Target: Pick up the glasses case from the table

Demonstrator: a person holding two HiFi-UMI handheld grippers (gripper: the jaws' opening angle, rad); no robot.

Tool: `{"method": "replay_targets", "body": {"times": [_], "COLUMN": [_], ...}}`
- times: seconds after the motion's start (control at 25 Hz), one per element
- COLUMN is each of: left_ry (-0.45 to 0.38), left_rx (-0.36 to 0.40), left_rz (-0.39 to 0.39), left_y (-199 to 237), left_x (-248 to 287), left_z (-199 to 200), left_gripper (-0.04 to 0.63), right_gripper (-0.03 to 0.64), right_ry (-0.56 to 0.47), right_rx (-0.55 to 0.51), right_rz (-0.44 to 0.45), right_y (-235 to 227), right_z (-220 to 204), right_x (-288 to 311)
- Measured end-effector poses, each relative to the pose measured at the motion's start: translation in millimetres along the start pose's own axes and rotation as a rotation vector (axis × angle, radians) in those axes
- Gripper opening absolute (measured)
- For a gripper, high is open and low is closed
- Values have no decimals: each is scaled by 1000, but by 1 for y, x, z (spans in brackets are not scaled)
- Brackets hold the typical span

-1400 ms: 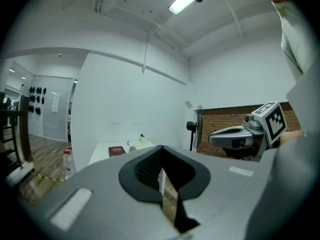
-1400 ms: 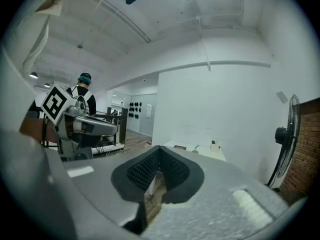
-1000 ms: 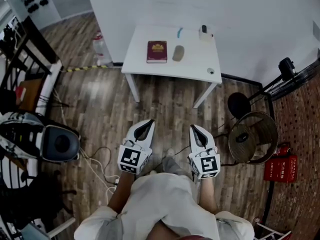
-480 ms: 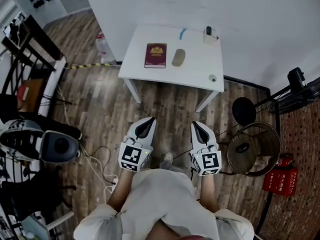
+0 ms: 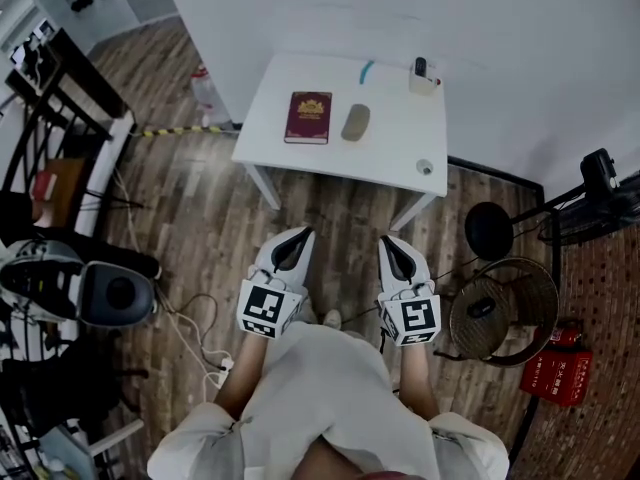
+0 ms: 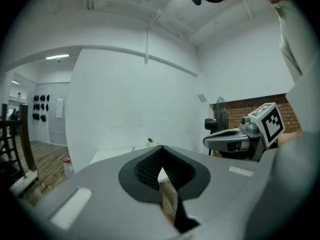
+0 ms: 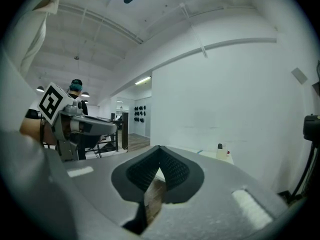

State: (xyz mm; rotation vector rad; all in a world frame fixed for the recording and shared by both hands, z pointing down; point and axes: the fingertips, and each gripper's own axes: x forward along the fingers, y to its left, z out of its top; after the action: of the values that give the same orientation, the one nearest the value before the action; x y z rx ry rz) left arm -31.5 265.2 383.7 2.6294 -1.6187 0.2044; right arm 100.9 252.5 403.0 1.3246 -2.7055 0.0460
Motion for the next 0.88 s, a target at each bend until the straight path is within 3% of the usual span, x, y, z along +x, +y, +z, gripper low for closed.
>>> {"method": "replay_targets", "body": {"times": [0.36, 0.88], "left_ry": [-5, -15], "left_rx": [-10, -26], "left_rz": [-23, -87], "left_y": [24, 107], "left_x": [42, 122], "left_z": [2, 17], "left_gripper": [18, 18], "right_gripper": [5, 5], "right_ry": [21, 35], "right_rx": [-6, -20], "right_rz": [-13, -69], "right_y": [-17, -47], "right_z": [1, 22], "right_x": [37, 137]}}
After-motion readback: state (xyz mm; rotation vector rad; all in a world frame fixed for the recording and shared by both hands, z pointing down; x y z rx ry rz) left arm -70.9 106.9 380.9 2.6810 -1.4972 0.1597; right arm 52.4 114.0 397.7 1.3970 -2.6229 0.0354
